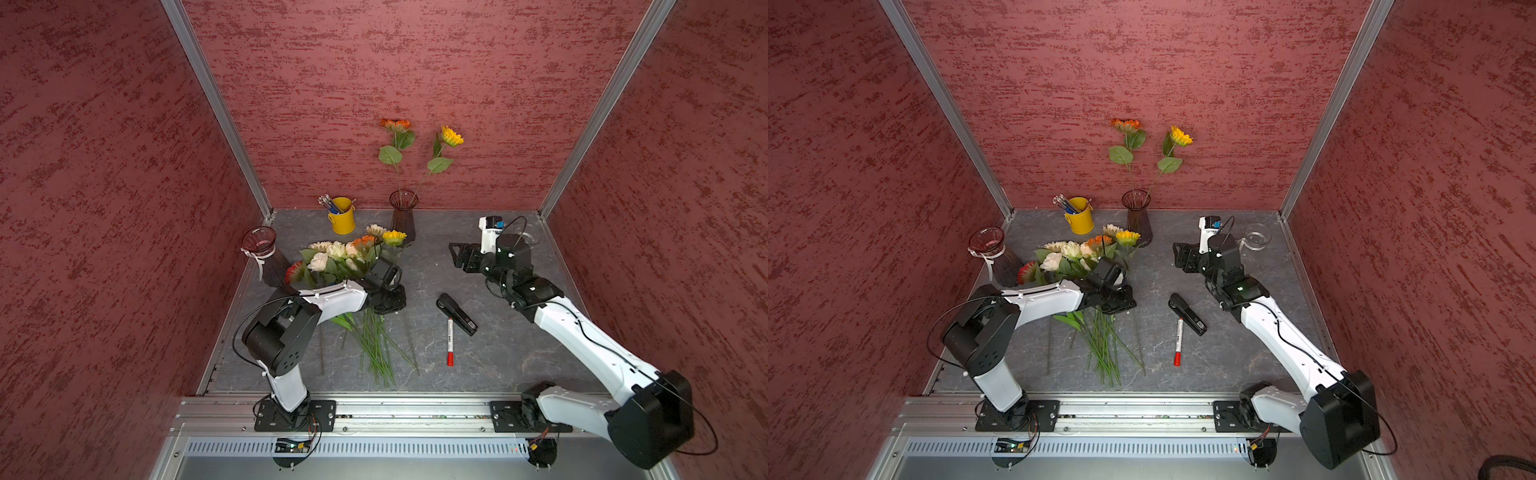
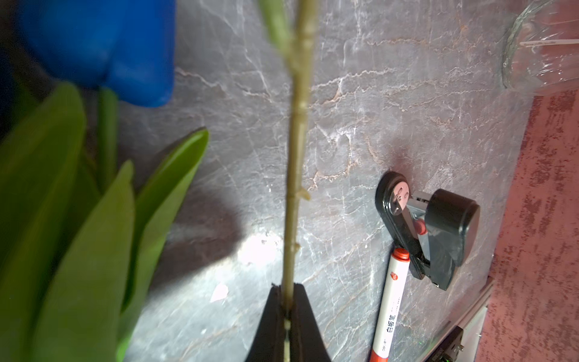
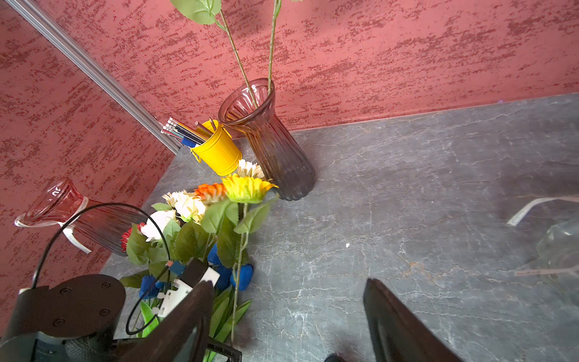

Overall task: Arrange the flowers in different vases according to their variety
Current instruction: Pick up the flower at the center of the board, then insert the flower into the vase.

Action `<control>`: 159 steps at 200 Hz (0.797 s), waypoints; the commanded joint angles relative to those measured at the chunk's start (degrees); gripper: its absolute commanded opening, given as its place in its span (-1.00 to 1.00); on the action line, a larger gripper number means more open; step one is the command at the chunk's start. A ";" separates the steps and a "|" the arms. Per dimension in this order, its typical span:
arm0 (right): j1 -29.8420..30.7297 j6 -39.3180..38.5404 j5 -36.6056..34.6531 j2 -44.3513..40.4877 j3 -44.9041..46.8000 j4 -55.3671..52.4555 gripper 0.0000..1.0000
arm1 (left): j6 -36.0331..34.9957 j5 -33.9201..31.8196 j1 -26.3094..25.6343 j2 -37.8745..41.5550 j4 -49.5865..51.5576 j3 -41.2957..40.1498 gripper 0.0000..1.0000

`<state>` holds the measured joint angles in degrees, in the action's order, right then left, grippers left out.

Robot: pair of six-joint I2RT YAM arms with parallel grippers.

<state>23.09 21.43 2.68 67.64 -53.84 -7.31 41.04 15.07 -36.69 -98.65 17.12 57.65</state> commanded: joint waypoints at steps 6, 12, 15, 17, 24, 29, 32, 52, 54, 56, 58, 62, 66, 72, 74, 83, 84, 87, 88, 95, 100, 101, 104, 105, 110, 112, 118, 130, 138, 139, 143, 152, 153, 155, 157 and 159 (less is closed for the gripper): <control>-0.20 0.08 -1.27 -2.52 1.63 -1.11 0.59 | -2.97 -6.24 -0.75 6.89 7.57 3.28 -1.00; -0.15 0.17 -1.20 -2.87 1.99 -1.21 0.59 | -3.48 -7.34 -0.75 8.28 8.99 3.87 -1.00; -0.17 0.25 -1.19 -3.06 2.09 -1.28 0.59 | -3.73 -7.90 -0.75 9.03 9.73 4.24 -1.00; -0.22 0.29 -1.16 -3.15 2.15 -1.30 0.59 | -3.96 -8.29 -0.75 9.43 10.15 4.45 -1.00; -0.16 0.57 -0.95 -3.53 2.60 -1.47 0.59 | -4.68 -9.66 -0.75 11.19 11.85 5.50 -1.00; -0.15 0.70 -0.79 -3.71 2.81 -1.63 0.59 | -5.42 -10.54 -0.71 12.39 13.08 6.35 -1.00; -0.17 0.78 -0.61 -3.78 2.93 -1.72 0.59 | -5.82 -11.13 -0.67 13.04 13.72 6.90 -1.00; -0.16 1.40 0.70 -3.74 3.80 -2.33 0.59 | -9.46 -14.58 -0.51 16.32 17.86 11.52 -1.00; -0.15 1.48 0.78 -3.74 3.91 -2.35 0.60 | -9.90 -14.90 -0.43 16.59 18.14 12.12 -1.00; -0.15 1.50 0.80 -3.67 4.01 -2.36 0.60 | -10.31 -15.25 -0.41 16.85 18.56 12.66 -1.00; -0.15 1.57 0.89 -3.66 4.12 -2.36 0.60 | -10.75 -15.55 -0.40 16.99 18.89 13.32 -1.00; -0.15 1.72 1.09 -3.65 4.35 -2.36 0.59 | -11.77 -16.11 -0.23 17.29 19.47 14.60 -1.00; -0.15 1.85 1.20 -3.58 4.59 -2.36 0.60 | -12.84 -16.73 -0.15 17.55 20.09 15.83 -1.00; -0.16 2.06 1.40 -3.56 4.94 -2.27 0.60 | -14.57 -17.42 0.17 17.65 20.83 18.12 -1.00; -0.15 2.15 1.44 -3.52 5.01 -2.27 0.60 | -15.15 -17.66 0.29 17.67 21.08 19.06 -1.00; -0.15 2.45 1.85 -3.40 5.37 -2.27 0.60 | -17.89 -18.77 0.84 17.46 21.95 22.72 -1.00; -0.15 2.46 1.91 -3.39 5.44 -2.27 0.60 | -18.17 -18.86 0.92 17.36 21.97 23.10 -1.00; -0.15 2.62 2.04 -3.33 5.60 -2.20 0.60 | -19.04 -19.18 1.20 17.17 22.02 24.32 -1.00; -0.15 2.68 2.10 -3.32 5.59 -2.19 0.60 | -19.40 -19.23 1.28 17.08 22.05 24.78 -1.00; -0.15 3.03 2.55 -3.06 5.88 -2.10 0.61 | -21.27 -19.61 2.06 16.55 21.92 27.59 -1.00; -0.16 3.24 2.92 -2.76 6.02 -2.09 0.61 | -22.60 -19.65 2.62 15.92 21.62 29.53 -1.00; -0.20 3.25 2.98 -2.72 6.03 -2.09 0.61 | -22.94 -19.64 2.74 15.80 21.58 29.84 -1.00; -0.16 3.34 3.14 -2.55 6.08 -2.09 0.61 | -23.80 -19.66 3.21 15.26 21.30 31.13 -1.00; -0.16 3.39 3.22 -2.48 6.10 -2.05 0.61 | -24.11 -19.70 3.29 15.12 21.25 31.43 -1.00; -0.22 3.59 3.42 -2.14 6.20 -2.01 0.61 | -25.65 -19.79 3.89 14.21 20.78 33.51 -1.00; -0.19 3.68 3.57 -2.00 6.21 -2.01 0.61 | -26.27 -19.88 4.08 13.89 20.52 34.22 -1.00; -0.15 3.79 3.94 -1.56 6.24 -1.93 0.61 | -28.04 -20.39 4.62 12.71 19.94 36.48 -1.00; -0.23 3.97 4.39 -0.88 6.29 -1.83 0.61 | -31.34 -21.56 5.83 10.45 18.17 40.86 -1.00; -0.17 4.06 4.69 -0.52 6.30 -1.83 0.61 | -32.71 -21.51 7.01 8.73 16.65 43.29 -1.00; -0.16 4.06 4.74 -0.46 6.25 -1.83 0.61 | -32.83 -21.50 7.22 8.60 16.46 43.62 -1.00; -0.16 4.06 4.79 -0.28 6.21 -1.76 0.61 | -33.15 -21.30 7.80 7.97 15.43 44.63 -1.00; -0.15 4.06 4.79 0.15 6.02 -1.66 0.61 | -33.18 -20.50 9.60 6.66 12.76 46.71 -1.00; -0.15 4.06 4.84 0.18 6.02 -1.61 0.61 | -33.15 -20.47 9.74 6.56 12.41 46.91 -1.00; -0.15 4.01 4.87 0.32 5.99 -1.58 0.61 | -33.04 -20.24 10.22 6.24 11.81 47.29 -1.00; -0.20 3.98 4.88 0.39 5.91 -1.57 0.61 | -32.91 -20.01 10.54 5.85 11.14 47.78 -1.00; -0.16 3.97 4.86 0.57 5.87 -1.57 0.61 | -32.76 -19.89 10.81 5.53 10.57 48.12 -1.00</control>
<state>23.09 24.84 6.26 67.26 -48.14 -9.50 13.17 -4.49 -29.32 -89.47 33.80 101.47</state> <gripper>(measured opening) 0.804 0.066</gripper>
